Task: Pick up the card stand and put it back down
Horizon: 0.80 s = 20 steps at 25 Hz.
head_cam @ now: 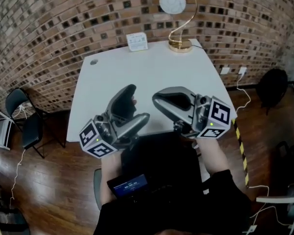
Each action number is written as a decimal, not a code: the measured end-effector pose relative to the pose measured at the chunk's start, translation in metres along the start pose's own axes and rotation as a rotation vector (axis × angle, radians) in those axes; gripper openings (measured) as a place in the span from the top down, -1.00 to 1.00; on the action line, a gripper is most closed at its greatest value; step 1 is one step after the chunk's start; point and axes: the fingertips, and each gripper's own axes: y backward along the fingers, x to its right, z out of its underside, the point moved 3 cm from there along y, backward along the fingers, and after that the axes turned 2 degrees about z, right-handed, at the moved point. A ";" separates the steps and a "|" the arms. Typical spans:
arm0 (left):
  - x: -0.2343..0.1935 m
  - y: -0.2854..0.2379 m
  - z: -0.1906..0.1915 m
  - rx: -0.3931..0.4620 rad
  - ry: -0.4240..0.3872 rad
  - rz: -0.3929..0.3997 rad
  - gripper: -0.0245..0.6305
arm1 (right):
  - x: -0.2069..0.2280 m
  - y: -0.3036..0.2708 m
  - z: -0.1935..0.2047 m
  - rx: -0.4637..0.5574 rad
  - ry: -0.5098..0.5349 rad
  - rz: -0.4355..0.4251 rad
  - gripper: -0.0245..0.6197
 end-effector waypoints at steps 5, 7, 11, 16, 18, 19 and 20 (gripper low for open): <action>0.013 -0.003 0.006 -0.033 -0.025 0.016 -0.30 | -0.011 0.009 -0.003 0.021 0.012 -0.020 0.85; 0.016 -0.004 0.009 -0.044 -0.030 0.021 -0.30 | -0.013 0.012 -0.004 0.031 0.015 -0.022 0.85; 0.021 -0.008 0.015 -0.053 -0.035 0.034 -0.30 | -0.017 0.015 -0.007 0.018 0.064 -0.019 0.86; 0.028 -0.013 0.022 -0.061 -0.030 0.047 -0.30 | -0.027 0.019 -0.018 0.045 0.123 -0.023 0.87; 0.031 -0.014 0.022 -0.058 -0.030 0.051 -0.30 | -0.029 0.022 -0.020 0.049 0.117 -0.027 0.87; 0.032 -0.014 0.022 -0.054 -0.030 0.054 -0.30 | -0.029 0.023 -0.020 0.046 0.112 -0.031 0.87; 0.034 -0.015 0.021 -0.051 -0.029 0.058 -0.30 | -0.030 0.024 -0.020 0.043 0.110 -0.034 0.87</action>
